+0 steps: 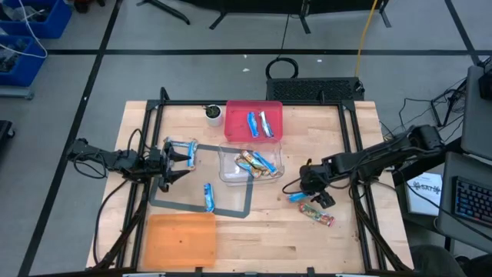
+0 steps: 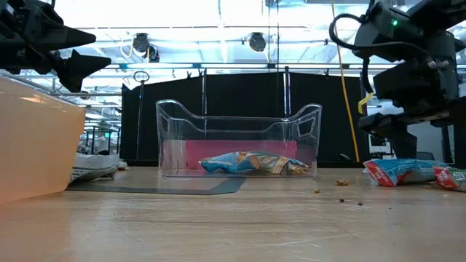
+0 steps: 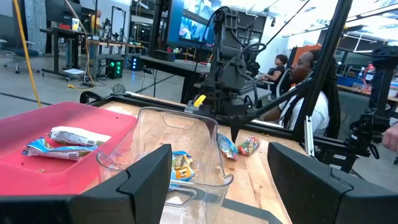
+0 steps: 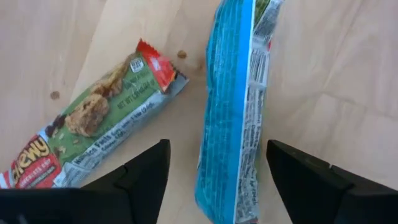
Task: Pick and place Granola Bars by type
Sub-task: Put the top red granola bar into the orange bin
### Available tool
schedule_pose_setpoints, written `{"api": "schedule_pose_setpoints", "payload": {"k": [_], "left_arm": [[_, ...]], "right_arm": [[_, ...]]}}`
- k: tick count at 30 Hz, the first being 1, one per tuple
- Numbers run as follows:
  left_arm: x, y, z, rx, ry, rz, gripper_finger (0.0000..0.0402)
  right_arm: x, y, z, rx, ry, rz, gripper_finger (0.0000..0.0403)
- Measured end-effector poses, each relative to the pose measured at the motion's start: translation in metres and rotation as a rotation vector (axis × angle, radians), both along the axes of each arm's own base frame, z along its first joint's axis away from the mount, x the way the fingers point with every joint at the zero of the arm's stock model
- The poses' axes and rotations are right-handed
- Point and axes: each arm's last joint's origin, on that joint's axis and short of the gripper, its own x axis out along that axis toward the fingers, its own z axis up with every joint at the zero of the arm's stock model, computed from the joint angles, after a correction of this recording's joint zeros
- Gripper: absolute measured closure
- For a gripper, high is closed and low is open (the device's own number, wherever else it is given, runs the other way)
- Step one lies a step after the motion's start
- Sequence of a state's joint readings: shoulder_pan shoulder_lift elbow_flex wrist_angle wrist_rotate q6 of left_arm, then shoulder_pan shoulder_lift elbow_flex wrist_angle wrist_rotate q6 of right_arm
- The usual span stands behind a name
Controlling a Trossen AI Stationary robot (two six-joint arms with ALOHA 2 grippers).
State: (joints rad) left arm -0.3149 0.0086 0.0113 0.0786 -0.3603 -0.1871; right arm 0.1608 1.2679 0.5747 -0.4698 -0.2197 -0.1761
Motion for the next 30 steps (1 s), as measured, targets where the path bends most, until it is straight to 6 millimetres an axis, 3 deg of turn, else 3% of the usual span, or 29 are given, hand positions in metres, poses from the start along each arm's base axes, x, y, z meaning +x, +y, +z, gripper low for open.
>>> {"api": "schedule_pose_setpoints", "payload": {"k": [9, 22, 30], "left_arm": [[0.0, 0.0, 0.0, 0.0, 0.0, 0.0, 0.0133], [0.0, 0.0, 0.0001, 0.0, -0.001, 0.0, 0.0133], [0.0, 0.0, 0.0001, 0.0, 0.0, 0.0, 0.0133]], "right_arm": [[0.0066, 0.0012, -0.0054, 0.021, -0.01, -0.003, 0.0212], [0.0078, 0.0014, -0.0049, 0.032, -0.018, -0.024, 0.0381], [0.0077, 0.0014, -0.0049, 0.033, -0.015, -0.026, 0.0385]]}}
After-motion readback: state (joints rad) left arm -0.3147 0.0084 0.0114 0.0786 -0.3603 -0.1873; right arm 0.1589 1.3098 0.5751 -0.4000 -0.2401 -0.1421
